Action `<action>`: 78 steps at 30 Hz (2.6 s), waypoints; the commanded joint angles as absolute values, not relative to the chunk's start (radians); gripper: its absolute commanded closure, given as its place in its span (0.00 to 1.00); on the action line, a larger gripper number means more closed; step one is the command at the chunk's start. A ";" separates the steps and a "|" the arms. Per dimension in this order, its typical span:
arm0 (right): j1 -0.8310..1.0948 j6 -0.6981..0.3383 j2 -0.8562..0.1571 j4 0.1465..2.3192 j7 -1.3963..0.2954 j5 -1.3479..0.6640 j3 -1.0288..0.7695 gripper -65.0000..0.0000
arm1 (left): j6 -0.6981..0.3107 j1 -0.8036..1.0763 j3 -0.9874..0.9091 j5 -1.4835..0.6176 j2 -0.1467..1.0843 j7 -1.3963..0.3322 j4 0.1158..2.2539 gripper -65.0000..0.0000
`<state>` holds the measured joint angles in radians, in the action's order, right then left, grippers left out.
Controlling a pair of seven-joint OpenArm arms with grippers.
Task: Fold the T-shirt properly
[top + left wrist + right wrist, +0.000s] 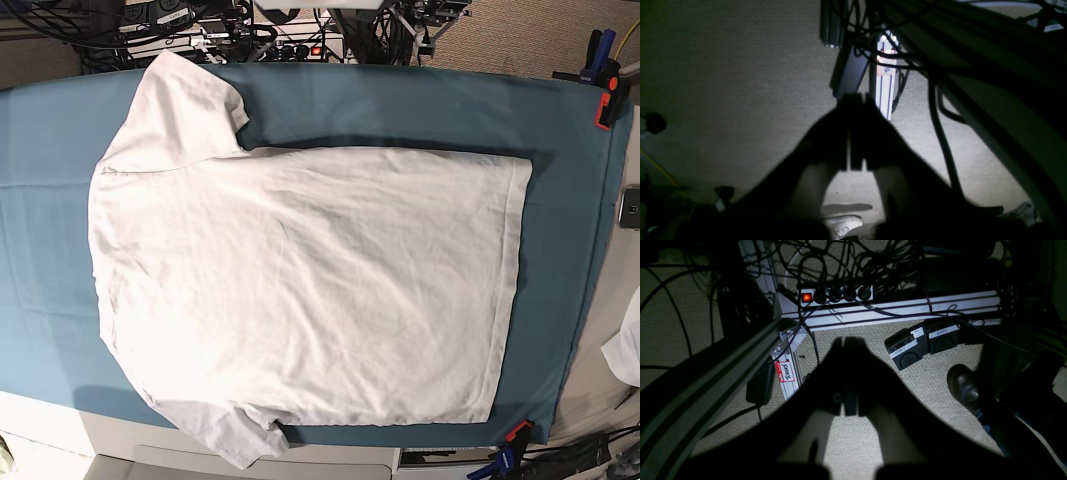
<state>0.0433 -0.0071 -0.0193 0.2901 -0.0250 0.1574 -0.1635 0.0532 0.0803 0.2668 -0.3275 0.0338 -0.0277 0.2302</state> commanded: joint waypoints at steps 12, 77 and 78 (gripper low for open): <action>0.073 0.004 -0.068 0.305 -0.007 0.147 -0.165 1.00 | 0.151 0.163 0.265 -0.344 0.078 -0.030 0.314 1.00; 0.576 -0.521 -0.038 1.608 -0.710 -1.207 -0.748 0.69 | -0.386 1.141 -0.158 -0.411 0.482 -0.484 2.141 0.55; 0.577 -0.521 -0.031 1.608 -0.709 -1.192 -0.731 0.69 | -0.386 1.141 -0.158 -0.411 0.482 -0.488 2.141 0.55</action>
